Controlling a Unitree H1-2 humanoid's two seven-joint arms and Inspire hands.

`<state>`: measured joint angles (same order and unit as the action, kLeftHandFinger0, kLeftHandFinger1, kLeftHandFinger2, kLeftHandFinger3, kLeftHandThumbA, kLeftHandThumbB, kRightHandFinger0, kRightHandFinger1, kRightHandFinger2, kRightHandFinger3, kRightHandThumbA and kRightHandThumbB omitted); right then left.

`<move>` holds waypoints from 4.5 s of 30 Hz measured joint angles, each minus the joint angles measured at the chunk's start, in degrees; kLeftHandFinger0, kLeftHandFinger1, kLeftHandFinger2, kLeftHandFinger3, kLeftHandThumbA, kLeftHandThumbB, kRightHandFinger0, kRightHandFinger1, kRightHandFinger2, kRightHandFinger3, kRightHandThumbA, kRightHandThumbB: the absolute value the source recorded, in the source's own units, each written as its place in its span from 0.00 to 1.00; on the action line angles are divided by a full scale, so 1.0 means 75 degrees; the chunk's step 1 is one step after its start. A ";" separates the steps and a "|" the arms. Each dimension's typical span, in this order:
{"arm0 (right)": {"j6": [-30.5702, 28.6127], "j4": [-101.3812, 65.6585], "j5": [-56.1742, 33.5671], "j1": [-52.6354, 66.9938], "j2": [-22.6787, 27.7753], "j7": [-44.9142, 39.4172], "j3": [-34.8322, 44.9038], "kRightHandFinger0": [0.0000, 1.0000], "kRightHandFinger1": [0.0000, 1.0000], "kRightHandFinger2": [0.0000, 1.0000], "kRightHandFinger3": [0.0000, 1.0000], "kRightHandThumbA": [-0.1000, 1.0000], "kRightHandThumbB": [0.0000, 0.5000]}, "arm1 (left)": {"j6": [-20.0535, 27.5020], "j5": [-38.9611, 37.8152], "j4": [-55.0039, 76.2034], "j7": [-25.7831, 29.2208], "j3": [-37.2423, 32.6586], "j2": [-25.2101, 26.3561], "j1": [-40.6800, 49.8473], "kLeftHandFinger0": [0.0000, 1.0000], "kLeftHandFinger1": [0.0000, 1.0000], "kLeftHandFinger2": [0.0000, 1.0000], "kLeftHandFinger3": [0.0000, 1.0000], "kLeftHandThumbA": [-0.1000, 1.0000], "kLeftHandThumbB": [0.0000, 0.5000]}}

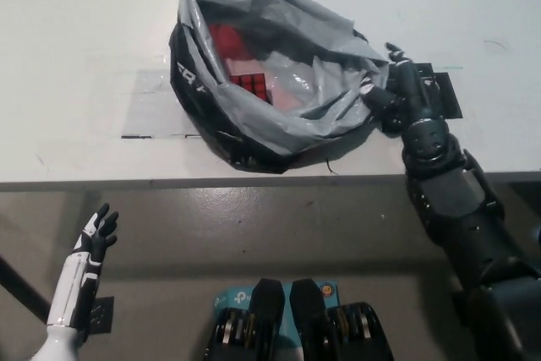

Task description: Use the right hand to pick up a rubix's cube and place it into a plastic bag and lift the bag

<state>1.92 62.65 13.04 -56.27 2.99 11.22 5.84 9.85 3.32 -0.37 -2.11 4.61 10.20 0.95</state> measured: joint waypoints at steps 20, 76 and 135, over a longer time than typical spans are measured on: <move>0.0154 0.0284 -0.2910 -0.0581 -0.0376 -0.0166 0.3325 0.00 0.00 0.51 0.56 0.00 0.33 | 0.0000 -0.0001 -0.0010 0.0001 0.0007 0.0001 -0.0033 1.00 1.00 1.00 1.00 1.00 0.17; 0.2239 -0.3074 -0.2647 -0.4099 -0.0443 0.0155 0.0797 0.00 0.26 0.70 0.57 0.00 0.27 | -0.0008 -0.0021 0.0010 -0.0001 0.0011 -0.0001 -0.0249 0.96 0.96 0.89 0.98 0.96 0.09; 0.0583 0.0977 -0.1742 -0.3256 -0.0705 0.0294 -0.1338 1.00 1.00 1.00 1.00 0.63 0.92 | -0.0172 -0.0006 0.0127 -0.0206 -0.0100 0.0104 -0.0208 0.83 0.81 0.73 0.98 0.88 0.13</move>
<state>6.30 69.98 -0.03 -80.69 -2.30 13.42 -4.19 8.56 3.27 0.58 -3.65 3.86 10.98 -0.61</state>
